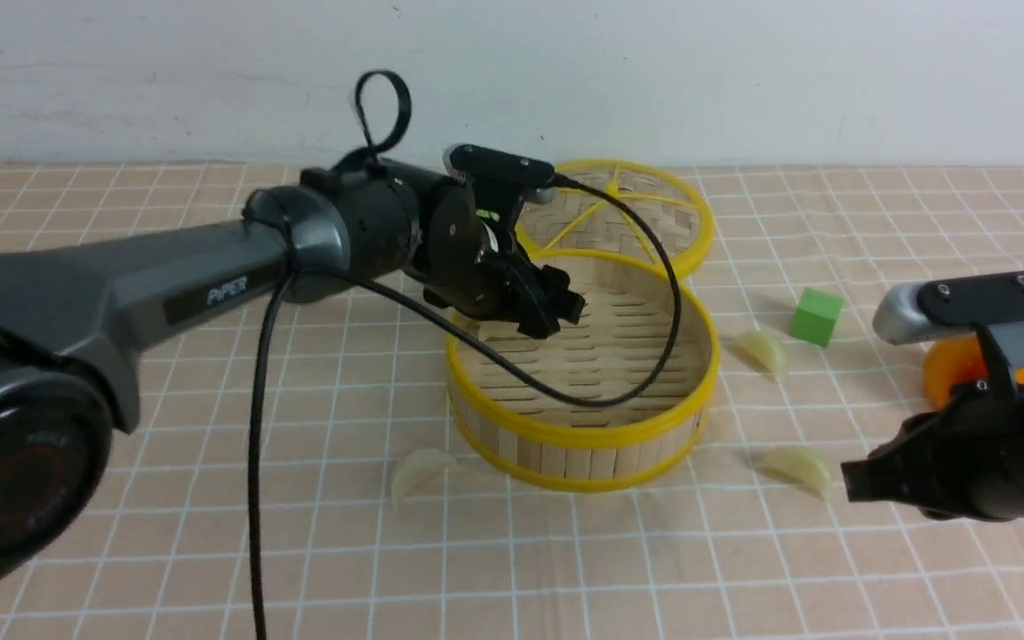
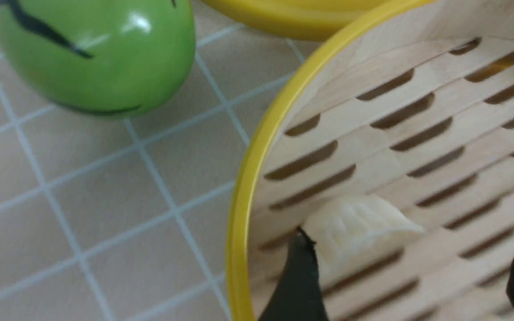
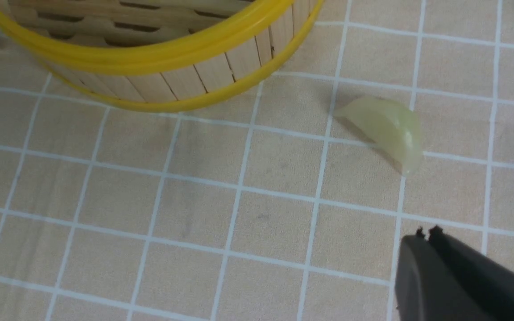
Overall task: Put the dumplings into the steamer on the table with the brown tablecloth.
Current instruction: 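Place the dumpling into the bamboo steamer basket with the left gripper, then reach for and grasp a dumpling on the table with the left gripper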
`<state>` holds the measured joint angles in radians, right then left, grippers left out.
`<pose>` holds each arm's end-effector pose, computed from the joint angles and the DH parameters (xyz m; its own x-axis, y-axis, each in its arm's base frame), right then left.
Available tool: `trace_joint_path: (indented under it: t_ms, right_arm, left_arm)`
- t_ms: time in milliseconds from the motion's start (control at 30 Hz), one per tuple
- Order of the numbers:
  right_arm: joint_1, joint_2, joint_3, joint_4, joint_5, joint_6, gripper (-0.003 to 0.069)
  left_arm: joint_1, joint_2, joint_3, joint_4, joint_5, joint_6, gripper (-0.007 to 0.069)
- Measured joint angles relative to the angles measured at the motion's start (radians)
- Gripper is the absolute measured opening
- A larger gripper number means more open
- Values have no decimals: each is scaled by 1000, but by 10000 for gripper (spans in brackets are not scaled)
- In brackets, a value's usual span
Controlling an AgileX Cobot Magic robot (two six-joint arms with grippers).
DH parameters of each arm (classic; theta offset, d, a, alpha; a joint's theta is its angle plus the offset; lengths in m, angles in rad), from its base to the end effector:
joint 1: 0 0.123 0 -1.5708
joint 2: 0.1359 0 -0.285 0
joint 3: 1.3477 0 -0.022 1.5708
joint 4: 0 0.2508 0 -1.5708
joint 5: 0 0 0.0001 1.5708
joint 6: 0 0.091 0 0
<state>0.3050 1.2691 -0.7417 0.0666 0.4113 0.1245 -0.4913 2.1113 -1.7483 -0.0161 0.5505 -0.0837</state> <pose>0.2369 0.0771 0.2487 -0.7632 -0.0469 -0.6445 -0.1792 0.9736 0.1413 0.4293 -0.2306 0.2311 -0.6917 0.2598 -0.6738 0.4115 0.9086 -0.0721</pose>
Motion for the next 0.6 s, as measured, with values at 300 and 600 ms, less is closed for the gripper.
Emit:
trace_joint_path:
  t_ms: [300, 600]
  right_arm:
    - [0, 0, 0, 0, 0, 0, 29]
    - [0, 0, 0, 85, 16, 0, 31]
  left_arm:
    - [8, -217, 35, -8, 540, -64, 507]
    - [8, -89, 218, -15, 319, 125, 475]
